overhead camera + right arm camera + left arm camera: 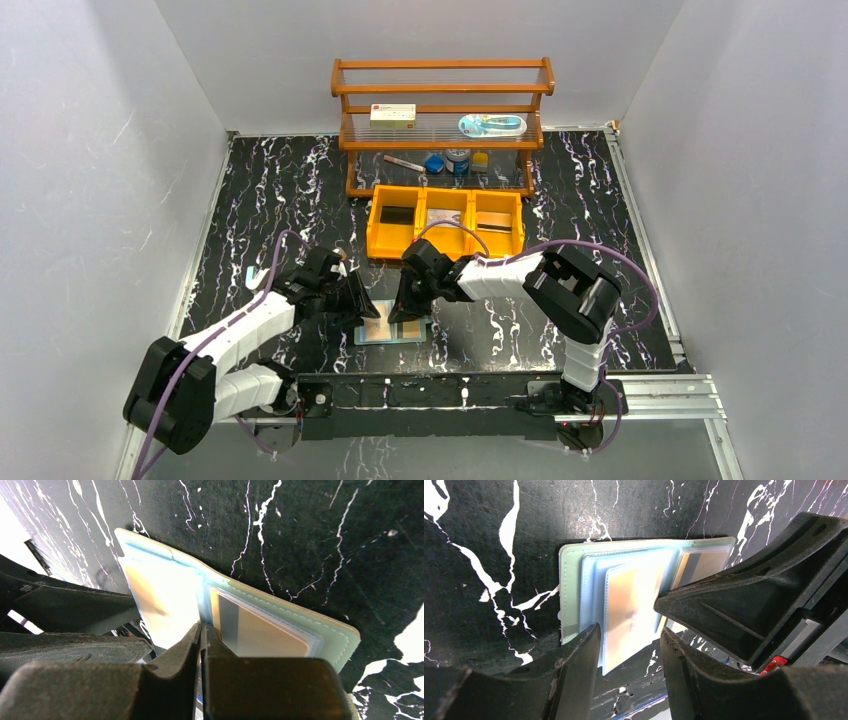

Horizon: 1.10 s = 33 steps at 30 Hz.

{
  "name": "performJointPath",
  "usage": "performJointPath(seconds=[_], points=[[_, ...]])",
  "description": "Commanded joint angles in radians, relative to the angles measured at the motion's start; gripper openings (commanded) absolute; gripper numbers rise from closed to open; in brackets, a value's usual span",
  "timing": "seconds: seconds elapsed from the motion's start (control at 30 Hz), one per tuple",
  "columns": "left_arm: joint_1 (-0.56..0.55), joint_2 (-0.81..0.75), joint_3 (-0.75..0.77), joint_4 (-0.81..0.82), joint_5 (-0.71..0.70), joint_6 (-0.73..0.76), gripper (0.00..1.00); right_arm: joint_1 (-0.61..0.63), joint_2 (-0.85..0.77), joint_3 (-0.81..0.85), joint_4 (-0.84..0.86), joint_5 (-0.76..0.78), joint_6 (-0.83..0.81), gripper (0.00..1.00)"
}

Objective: Take the credit cards out of the card holder
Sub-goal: Remove the credit card from the card holder.

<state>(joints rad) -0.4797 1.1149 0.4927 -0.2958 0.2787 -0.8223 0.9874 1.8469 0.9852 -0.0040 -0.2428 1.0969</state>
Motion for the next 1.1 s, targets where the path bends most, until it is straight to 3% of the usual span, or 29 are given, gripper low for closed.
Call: performJointPath(seconds=[0.0, 0.23, 0.5, 0.7, 0.87, 1.07], points=[[0.003, -0.016, 0.018, -0.021, 0.009, -0.004, 0.47, -0.007, 0.019, -0.009, -0.068, 0.030, -0.014, 0.12], [0.003, -0.011, 0.016, 0.066, 0.118, 0.014, 0.35, -0.007, 0.009, -0.015, -0.045, 0.024, -0.012, 0.15], [0.003, -0.027, 0.032, 0.118, 0.204, 0.025, 0.32, -0.026, -0.079, -0.023, 0.030, 0.008, -0.035, 0.33], [-0.001, 0.012, 0.041, 0.152, 0.253, 0.033, 0.33, -0.027, -0.196, -0.021, -0.033, 0.130, -0.050, 0.37], [-0.022, 0.048, 0.059, 0.189, 0.272, 0.035, 0.36, -0.027, -0.315, -0.075, -0.197, 0.350, 0.053, 0.35], [-0.054, 0.137, 0.076, 0.207, 0.300, 0.032, 0.37, -0.027, -0.498, -0.202, -0.127, 0.467, 0.087, 0.34]])
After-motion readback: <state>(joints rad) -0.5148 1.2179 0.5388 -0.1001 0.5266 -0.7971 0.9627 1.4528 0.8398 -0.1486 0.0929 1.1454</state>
